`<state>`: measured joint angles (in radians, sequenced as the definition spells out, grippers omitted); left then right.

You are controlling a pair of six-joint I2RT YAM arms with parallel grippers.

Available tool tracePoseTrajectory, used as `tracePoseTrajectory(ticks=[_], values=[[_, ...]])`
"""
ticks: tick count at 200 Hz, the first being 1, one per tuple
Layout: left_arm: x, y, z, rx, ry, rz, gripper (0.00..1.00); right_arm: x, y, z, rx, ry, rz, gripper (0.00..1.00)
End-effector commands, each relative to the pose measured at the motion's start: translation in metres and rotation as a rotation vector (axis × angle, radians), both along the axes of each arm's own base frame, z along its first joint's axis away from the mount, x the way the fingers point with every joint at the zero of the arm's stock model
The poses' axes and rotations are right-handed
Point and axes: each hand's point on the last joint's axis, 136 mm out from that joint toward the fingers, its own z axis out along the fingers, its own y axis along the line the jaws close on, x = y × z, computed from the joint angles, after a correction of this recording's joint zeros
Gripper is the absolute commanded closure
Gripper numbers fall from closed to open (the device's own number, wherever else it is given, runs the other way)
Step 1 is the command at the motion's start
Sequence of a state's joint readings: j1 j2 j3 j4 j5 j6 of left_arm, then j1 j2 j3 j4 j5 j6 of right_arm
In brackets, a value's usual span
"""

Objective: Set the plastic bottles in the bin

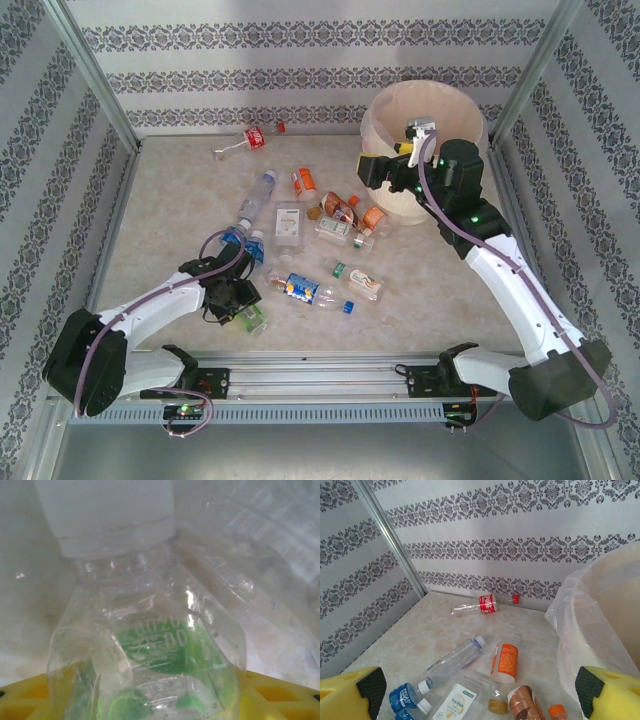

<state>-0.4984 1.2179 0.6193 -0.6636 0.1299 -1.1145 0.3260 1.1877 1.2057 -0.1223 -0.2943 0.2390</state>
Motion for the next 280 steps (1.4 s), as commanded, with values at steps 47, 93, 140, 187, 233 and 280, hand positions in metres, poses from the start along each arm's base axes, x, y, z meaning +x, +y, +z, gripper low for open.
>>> tracePoseTrajectory(ticks=[47,93,140,187,233,280], values=[[0.007,0.024,0.048,0.119,-0.123,-0.005,0.43,0.006,0.000,0.001,-0.002,-0.041,-0.032,0.02],[0.044,0.007,0.119,0.037,-0.414,-0.088,0.44,0.004,0.000,0.002,0.030,-0.039,-0.038,0.02],[0.097,-0.030,0.176,-0.024,-0.646,-0.232,0.47,-0.014,0.007,-0.019,0.062,0.042,0.008,0.02],[0.156,-0.085,0.212,-0.147,-0.833,-0.340,0.47,-0.035,0.017,-0.044,0.072,0.098,0.079,0.02],[0.211,-0.131,0.248,-0.289,-0.971,-0.341,0.49,-0.052,0.042,-0.056,0.048,0.111,0.194,0.02],[0.238,-0.183,0.278,-0.472,-0.990,-0.434,0.50,-0.059,0.071,-0.065,0.049,0.135,0.318,0.02]])
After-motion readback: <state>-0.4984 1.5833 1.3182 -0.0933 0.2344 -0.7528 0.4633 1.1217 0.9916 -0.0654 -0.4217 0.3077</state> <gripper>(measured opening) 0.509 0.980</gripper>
